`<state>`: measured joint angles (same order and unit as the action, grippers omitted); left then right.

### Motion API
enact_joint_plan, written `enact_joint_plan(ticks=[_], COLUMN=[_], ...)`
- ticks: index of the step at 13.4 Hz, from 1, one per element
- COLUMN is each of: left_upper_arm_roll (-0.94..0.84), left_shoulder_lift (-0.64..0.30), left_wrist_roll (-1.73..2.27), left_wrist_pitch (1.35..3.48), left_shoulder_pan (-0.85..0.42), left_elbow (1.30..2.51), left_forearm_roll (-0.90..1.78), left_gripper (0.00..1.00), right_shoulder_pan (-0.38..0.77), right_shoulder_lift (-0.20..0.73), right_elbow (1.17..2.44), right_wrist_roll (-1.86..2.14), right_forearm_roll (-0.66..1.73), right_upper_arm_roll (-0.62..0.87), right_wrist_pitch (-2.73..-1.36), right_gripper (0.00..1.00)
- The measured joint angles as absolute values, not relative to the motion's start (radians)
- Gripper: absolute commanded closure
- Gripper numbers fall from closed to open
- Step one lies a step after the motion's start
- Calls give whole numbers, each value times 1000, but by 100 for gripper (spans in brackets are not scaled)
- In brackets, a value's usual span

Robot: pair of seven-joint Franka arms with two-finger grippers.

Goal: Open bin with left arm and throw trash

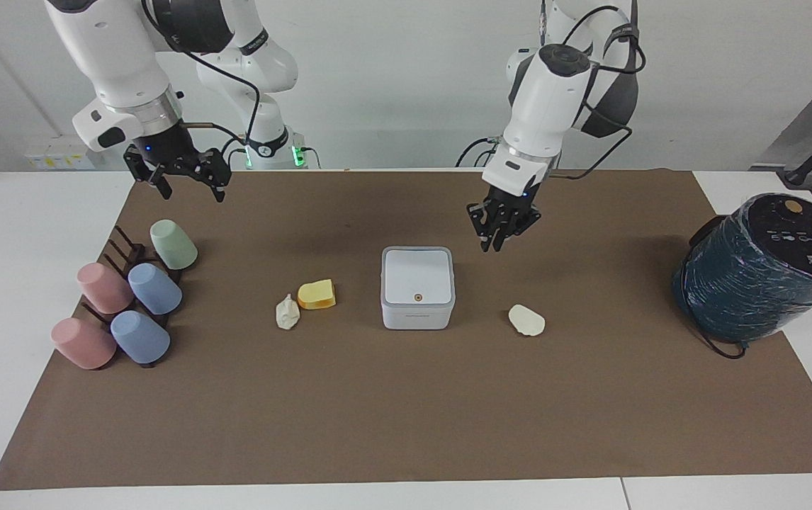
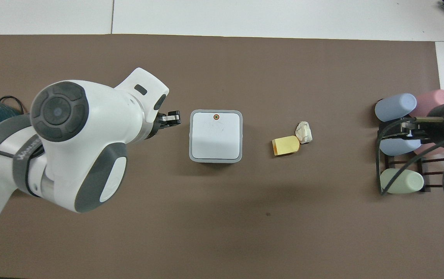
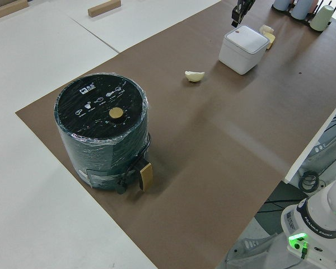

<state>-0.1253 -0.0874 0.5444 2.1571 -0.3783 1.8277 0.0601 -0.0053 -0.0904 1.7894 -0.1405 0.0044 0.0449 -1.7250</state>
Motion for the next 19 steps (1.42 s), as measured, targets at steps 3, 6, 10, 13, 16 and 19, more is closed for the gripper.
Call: enact_joint_plan(ticks=[3, 6, 10, 13, 16, 19], left_upper_arm_roll=[-125, -125, -125, -125, -125, -125], left_shoulder_lift=[-146, -161, -185, -231, -261, -274], left_wrist_roll=[589, 601, 635, 637, 640, 641], left_wrist_pitch=[2263, 2335, 2390, 2430, 2454, 2456], left_shoulder_pan=[-411, -439, -468, -484, -503, -510], left_elbow=[1828, 1827, 1828, 1828, 1828, 1830], left_forearm_roll=[69, 107, 110, 111, 111, 111], left_gripper=[76, 77, 83, 83, 83, 83], right_shoulder_pan=[3, 56, 79, 82, 113, 121], right_shoulder_lift=[-104, -42, 119, 227, 254, 254], right_elbow=[1912, 1979, 2007, 2020, 2043, 2059], right_wrist_roll=[-141, -202, -230, -230, -232, -232], right_forearm_roll=[5, 5, 5, 5, 5, 5], right_upper_arm_roll=[47, 48, 47, 46, 47, 47], right_wrist_pitch=[-1885, -2039, -2242, -2383, -2426, -2435], right_gripper=[0, 0, 0, 2, 16, 77])
